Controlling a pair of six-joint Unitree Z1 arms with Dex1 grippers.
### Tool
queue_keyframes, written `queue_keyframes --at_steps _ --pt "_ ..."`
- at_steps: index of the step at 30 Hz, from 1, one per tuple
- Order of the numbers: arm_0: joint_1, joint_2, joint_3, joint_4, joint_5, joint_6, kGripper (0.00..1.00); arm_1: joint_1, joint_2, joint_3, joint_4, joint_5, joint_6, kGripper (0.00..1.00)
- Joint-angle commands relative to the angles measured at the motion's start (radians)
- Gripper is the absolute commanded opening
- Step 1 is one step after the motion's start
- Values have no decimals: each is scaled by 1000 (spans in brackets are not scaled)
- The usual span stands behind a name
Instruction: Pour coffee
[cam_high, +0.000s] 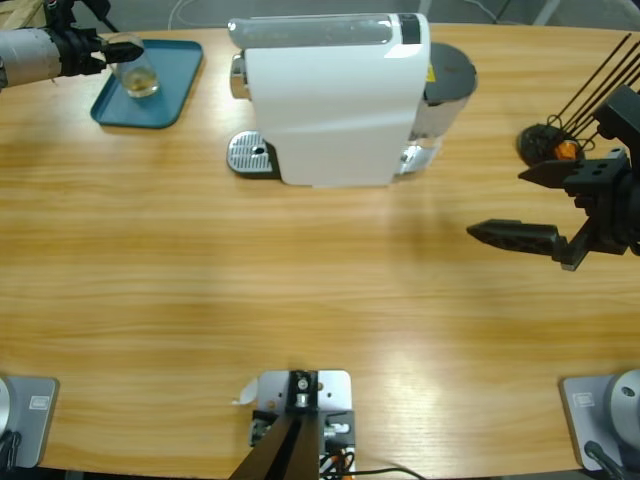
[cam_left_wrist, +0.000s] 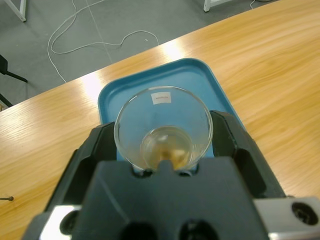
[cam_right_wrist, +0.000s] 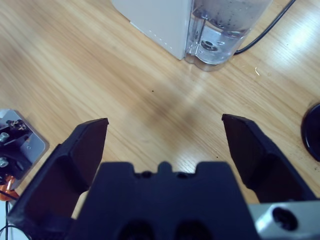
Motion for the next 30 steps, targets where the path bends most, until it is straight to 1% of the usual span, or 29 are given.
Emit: queue_keyframes --at_steps 1,2,3,4,8,12,14,17,18,19,22,24,26,28,30 --pt "-9 34 -5 32 14 -15 511 -1 19 36 -11 -20 -8 1000" --pt "-9 32 1 27 14 -15 739 -1 18 36 -11 -20 -8 1000" --pt "-9 27 17 11 17 -15 940 -1 16 36 -11 -20 -8 1000" --pt "-10 21 28 6 18 -15 985 -1 12 36 -11 -20 -8 1000" --pt "-10 -10 72 -13 13 -15 1000 -1 -9 36 0 -42 -6 1000" --pt "-6 -62 158 -152 4 -30 1000 -1 -14 36 3 -44 -8 1000" --pt "0 -136 198 -187 3 -33 1000 -1 -13 38 -1 -44 -8 1000" --pt "2 -279 256 -180 9 -51 1000 -1 -18 41 -5 -44 -8 1000" --pt "2 -334 274 -151 24 -72 1000 -1 -18 42 -6 -44 -8 1000" --pt "-4 -398 287 -82 40 -106 1000 -1 -17 42 -8 -44 -8 1000" --pt "-17 -576 304 176 61 -124 1000 -1 -6 41 -3 -43 0 1000" --pt "-32 -724 310 353 57 -124 1000 -1 -8 39 6 -43 2 1000" --pt "-87 -845 309 488 32 -124 1000 -1 -23 32 24 -46 5 1000" --pt "-179 -938 300 625 -75 -133 996 -1 -28 29 41 -51 7 1000" --pt "-267 -1004 302 720 -115 -159 994 0 -24 30 52 -64 8 1000"
